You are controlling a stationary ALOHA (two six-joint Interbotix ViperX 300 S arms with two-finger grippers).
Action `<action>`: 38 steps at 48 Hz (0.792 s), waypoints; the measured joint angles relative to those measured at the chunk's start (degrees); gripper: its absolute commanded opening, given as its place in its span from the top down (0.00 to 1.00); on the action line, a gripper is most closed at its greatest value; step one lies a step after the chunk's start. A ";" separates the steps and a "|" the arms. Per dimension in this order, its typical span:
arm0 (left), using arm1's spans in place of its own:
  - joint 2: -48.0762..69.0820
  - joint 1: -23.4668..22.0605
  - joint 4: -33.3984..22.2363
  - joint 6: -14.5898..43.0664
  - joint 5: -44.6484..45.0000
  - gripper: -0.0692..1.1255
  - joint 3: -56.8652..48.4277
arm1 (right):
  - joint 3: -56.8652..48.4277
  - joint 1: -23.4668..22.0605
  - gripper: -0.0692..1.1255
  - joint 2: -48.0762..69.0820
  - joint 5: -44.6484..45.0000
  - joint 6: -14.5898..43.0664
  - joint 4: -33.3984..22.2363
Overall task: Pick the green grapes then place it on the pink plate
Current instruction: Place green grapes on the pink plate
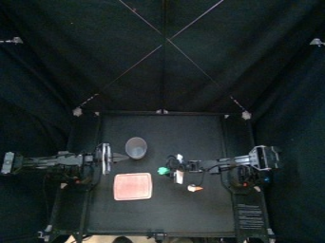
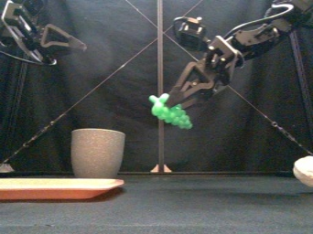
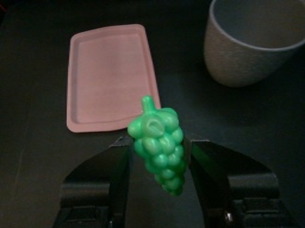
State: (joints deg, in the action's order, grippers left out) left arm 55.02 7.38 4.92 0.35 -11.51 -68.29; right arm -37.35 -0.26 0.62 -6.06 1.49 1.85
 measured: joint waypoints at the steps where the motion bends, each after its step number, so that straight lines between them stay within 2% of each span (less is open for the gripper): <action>1: 0.00 0.09 0.26 0.09 -0.09 0.84 0.00 | 1.32 0.35 0.36 -1.41 0.00 0.00 0.00; 10: 0.00 0.53 1.05 0.00 -0.18 0.84 -0.26 | 14.41 2.90 0.36 -14.77 0.62 0.09 0.09; 21: 0.00 0.53 1.05 0.00 -0.26 0.84 -1.32 | 26.98 4.57 0.36 -25.75 6.42 0.26 0.62; 38: 0.00 1.49 2.29 0.00 -0.26 0.84 -2.11 | 40.52 5.71 0.34 -33.75 14.68 1.14 9.05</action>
State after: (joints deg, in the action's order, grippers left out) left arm 55.02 8.88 7.21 0.35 -11.78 -70.40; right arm 3.16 5.45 -33.13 8.61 2.64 10.90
